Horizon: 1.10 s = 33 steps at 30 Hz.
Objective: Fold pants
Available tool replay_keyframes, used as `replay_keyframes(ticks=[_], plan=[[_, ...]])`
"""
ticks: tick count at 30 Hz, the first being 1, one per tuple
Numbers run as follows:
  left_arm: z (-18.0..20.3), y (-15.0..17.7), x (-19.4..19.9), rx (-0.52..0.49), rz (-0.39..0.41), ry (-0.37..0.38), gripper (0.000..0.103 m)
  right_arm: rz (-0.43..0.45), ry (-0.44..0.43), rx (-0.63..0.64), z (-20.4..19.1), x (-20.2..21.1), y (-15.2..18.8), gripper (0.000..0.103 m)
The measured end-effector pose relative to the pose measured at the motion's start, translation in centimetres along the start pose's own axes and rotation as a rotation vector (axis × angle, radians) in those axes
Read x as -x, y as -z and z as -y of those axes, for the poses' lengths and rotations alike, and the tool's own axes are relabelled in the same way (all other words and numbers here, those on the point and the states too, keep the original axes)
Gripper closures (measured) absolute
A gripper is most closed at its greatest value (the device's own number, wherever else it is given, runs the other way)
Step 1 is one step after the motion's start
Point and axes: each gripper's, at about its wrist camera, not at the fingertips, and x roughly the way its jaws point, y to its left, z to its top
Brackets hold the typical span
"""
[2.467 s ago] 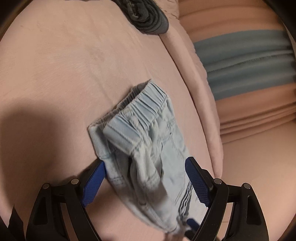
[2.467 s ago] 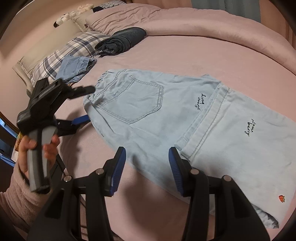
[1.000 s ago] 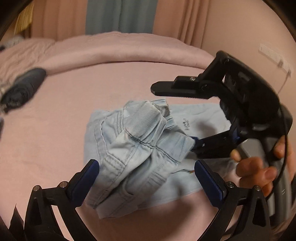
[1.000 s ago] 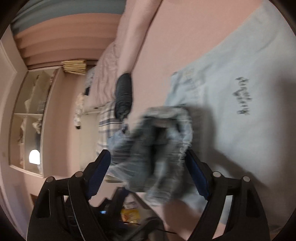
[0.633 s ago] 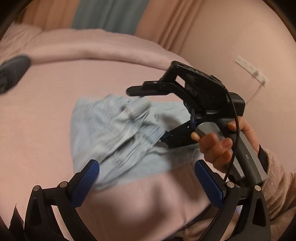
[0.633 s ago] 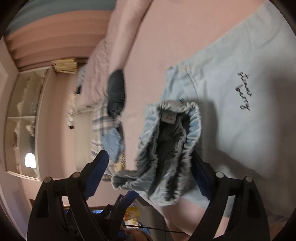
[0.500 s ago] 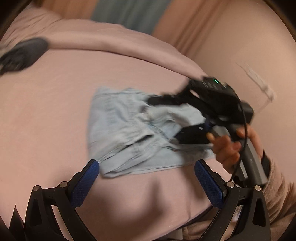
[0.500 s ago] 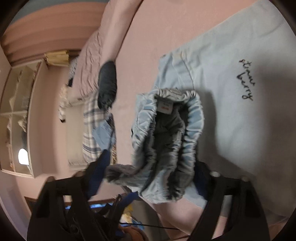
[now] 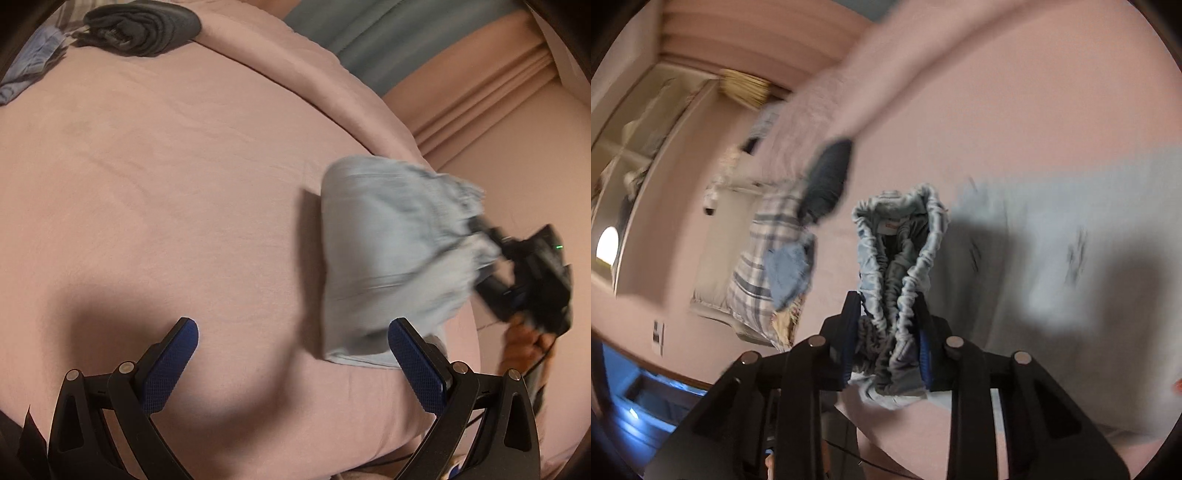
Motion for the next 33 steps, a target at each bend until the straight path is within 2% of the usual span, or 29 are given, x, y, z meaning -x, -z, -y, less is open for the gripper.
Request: replay_keyframes(ticks=[4,8,9,11,14,16,18,21,23,24,26,28,29,31,33], plan=[[1.5,-0.4,-1.0,-0.031,-0.028,0.015,0.001,0.117,0.037,0.044,0.4,6.3,-2.1,0.076],[4.6,-0.8,-3.2,-0.105,-0.058,0.027,0.001,0.16,0.097,-0.034,5.3,10.6,-2.2,0.076],[5.3,-1.0,-3.7,-0.121,-0.064,0.024,0.001,0.15,0.095,-0.064,7.2,11.3,-1.8,0.076],[6.8,-1.1,-5.0,-0.159,-0.079,0.021,0.001,0.151,0.144,-0.095,9.5,11.8,-1.2,0.076],[8.3,-1.2,-6.1,-0.196,-0.1,0.026,0.001,0.158,0.164,-0.22,14.2,11.6,-0.5,0.075],[9.3,-1.3,-6.9,-0.223,-0.114,0.013,0.001,0.14,0.166,-0.233,15.4,10.9,-0.1,0.07],[10.1,-1.1,-7.2,-0.254,-0.112,-0.014,0.001,0.097,0.24,-0.266,16.7,10.3,0.2,0.059],[11.0,-0.9,-7.5,-0.304,-0.088,-0.062,0.001,0.156,0.313,-0.285,17.3,12.3,0.4,0.053],[11.3,-0.8,-7.6,-0.35,-0.077,-0.104,0.001,0.232,0.509,-0.16,15.0,14.4,0.1,0.053],[11.7,-0.7,-8.2,-0.371,-0.08,-0.124,0.001,0.259,0.559,-0.104,13.7,14.8,-0.1,0.053],[12.9,-0.6,-9.3,-0.404,-0.089,-0.123,0.001,0.285,0.536,0.004,11.2,15.2,-0.7,0.059],[14.1,-0.3,-10.2,-0.435,-0.085,-0.116,0.001,0.264,0.435,0.086,8.9,14.1,-1.3,0.074],[14.7,0.0,-10.7,-0.457,-0.082,-0.119,0.001,0.248,0.415,0.114,8.5,13.3,-1.7,0.079],[15.8,0.7,-12.0,-0.509,-0.083,-0.142,0.002,0.191,0.425,0.162,8.0,11.2,-2.0,0.094],[16.1,1.7,-13.4,-0.553,-0.095,-0.186,0.004,0.114,0.464,0.19,8.6,9.4,-1.1,0.093]])
